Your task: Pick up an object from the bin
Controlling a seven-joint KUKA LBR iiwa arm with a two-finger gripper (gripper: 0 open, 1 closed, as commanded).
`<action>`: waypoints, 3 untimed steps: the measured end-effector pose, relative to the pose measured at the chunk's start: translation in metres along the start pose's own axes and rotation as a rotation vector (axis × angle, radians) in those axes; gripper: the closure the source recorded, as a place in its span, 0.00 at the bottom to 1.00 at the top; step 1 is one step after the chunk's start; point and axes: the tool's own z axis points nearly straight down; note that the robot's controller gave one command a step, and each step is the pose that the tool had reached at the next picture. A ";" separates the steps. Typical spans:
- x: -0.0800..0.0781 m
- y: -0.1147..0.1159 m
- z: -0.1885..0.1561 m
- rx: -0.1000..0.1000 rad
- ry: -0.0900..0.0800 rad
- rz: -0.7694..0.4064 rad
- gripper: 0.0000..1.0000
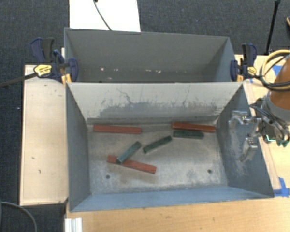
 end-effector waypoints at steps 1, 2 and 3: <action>-0.043 0.178 0.121 -0.002 -0.002 -0.568 0.00; -0.063 0.181 0.088 0.003 -0.012 -0.629 0.00; -0.060 0.255 0.090 0.000 -0.012 -0.808 0.00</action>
Offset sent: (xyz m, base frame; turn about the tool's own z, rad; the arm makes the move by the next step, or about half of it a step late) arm 0.0435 0.1743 -0.1207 -0.5660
